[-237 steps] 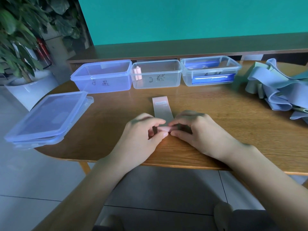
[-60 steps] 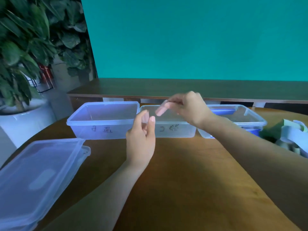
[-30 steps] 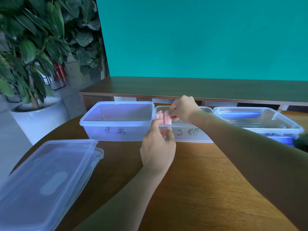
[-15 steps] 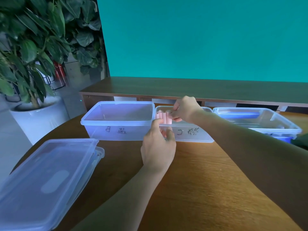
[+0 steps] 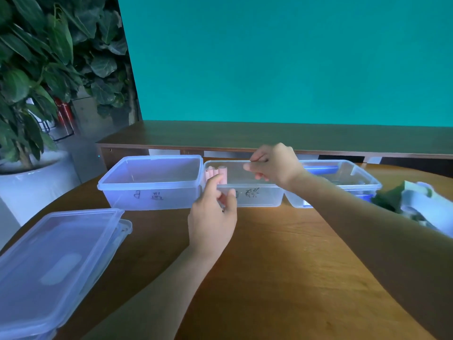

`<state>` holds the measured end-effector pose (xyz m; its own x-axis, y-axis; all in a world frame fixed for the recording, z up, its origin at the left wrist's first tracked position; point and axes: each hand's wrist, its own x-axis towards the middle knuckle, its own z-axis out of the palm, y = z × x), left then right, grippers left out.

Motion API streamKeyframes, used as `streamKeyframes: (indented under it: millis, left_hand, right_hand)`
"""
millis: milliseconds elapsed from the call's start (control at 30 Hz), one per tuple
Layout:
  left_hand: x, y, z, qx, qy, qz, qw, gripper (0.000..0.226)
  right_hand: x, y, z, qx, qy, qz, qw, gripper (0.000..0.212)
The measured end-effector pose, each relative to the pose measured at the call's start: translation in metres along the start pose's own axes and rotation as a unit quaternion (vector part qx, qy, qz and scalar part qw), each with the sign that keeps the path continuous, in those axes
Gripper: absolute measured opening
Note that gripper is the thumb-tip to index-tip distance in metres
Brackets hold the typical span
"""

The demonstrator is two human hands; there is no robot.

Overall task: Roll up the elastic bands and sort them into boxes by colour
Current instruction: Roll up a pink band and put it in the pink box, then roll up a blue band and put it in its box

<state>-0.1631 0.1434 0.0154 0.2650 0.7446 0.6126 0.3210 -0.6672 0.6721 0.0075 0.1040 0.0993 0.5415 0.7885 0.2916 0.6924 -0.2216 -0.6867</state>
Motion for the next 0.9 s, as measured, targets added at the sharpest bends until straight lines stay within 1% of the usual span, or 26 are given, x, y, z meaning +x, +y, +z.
streamKeyframes:
  millis: [67,167,200,267,333,433,533,600,767,900]
  left_hand:
    - [-0.013,0.014,0.001,-0.064,-0.043,-0.010,0.997,0.035]
    - [-0.037,0.037,0.007,-0.151,-0.128,-0.043,0.979,0.034]
    - [-0.044,0.043,0.011,-0.160,-0.159,-0.049,0.973,0.034]
    - [-0.059,0.056,0.019,-0.138,-0.217,-0.049,0.965,0.034]
    - [-0.071,0.068,0.027,-0.111,-0.248,-0.045,0.961,0.034]
    - [-0.082,0.087,0.042,-0.091,-0.273,-0.032,0.957,0.033]
    - [-0.091,0.110,0.060,-0.093,-0.289,-0.027,0.952,0.032]
    - [-0.099,0.129,0.075,-0.102,-0.299,-0.022,0.949,0.032]
    - [-0.116,0.182,0.126,-0.156,-0.312,-0.009,0.937,0.034]
    - [-0.112,0.210,0.164,-0.237,-0.286,-0.052,0.927,0.035]
  right_hand:
    - [-0.031,0.010,-0.014,0.016,0.018,-0.006,1.000,0.020]
    - [-0.085,0.038,-0.035,0.062,0.029,0.020,0.997,0.017]
    - [-0.104,0.049,-0.041,0.075,0.036,0.029,0.996,0.017]
    - [-0.140,0.071,-0.052,0.083,0.060,0.056,0.993,0.019]
    - [-0.174,0.089,-0.064,0.091,0.092,0.090,0.987,0.019]
    - [-0.214,0.106,-0.084,0.095,0.141,0.120,0.978,0.023]
    - [-0.241,0.116,-0.100,0.086,0.195,0.135,0.968,0.027]
    - [-0.253,0.121,-0.106,0.104,0.231,0.154,0.955,0.029]
    - [-0.264,0.127,-0.122,0.173,0.293,0.186,0.922,0.032]
    - [-0.261,0.132,-0.123,0.213,0.306,0.193,0.907,0.033]
